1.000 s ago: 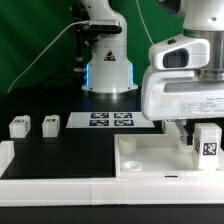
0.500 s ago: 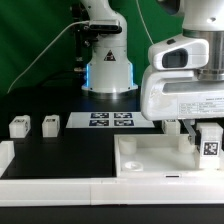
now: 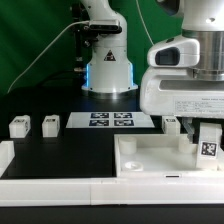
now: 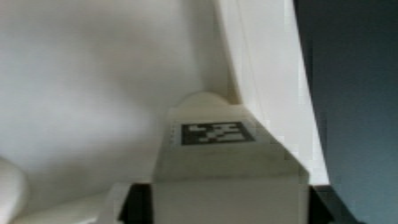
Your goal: Assemble one leg
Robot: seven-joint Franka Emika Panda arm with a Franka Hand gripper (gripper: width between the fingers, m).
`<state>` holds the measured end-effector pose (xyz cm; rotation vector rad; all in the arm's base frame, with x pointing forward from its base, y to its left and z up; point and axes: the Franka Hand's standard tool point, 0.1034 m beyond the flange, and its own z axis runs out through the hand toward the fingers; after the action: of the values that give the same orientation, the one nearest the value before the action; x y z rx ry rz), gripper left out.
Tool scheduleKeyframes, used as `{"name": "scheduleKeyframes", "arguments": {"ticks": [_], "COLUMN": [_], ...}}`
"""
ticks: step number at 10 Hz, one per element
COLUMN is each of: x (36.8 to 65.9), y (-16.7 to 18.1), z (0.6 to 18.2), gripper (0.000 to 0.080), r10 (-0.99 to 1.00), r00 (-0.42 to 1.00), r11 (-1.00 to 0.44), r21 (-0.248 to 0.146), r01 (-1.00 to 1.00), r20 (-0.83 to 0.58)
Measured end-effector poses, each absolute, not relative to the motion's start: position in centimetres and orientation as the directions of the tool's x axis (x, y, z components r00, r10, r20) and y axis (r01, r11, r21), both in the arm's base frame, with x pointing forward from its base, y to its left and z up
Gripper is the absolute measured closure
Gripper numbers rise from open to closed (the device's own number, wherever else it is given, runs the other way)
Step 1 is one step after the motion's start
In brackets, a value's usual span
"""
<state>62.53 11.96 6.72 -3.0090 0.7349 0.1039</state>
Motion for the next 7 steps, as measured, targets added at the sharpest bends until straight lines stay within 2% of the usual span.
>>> {"name": "scheduleKeyframes", "arguments": {"ticks": [4, 7], "x": [62.59, 62.64], "y": [11.95, 12.13], "z": [6.80, 6.99], "gripper": [0.0506, 0.0506], "r10": [-0.773, -0.956], "r00": [0.630, 0.289], "r11": [-0.632, -0.291], "r21": [0.010, 0.034], "r01": [-0.775, -0.956], "r20": [-0.069, -0.046]}}
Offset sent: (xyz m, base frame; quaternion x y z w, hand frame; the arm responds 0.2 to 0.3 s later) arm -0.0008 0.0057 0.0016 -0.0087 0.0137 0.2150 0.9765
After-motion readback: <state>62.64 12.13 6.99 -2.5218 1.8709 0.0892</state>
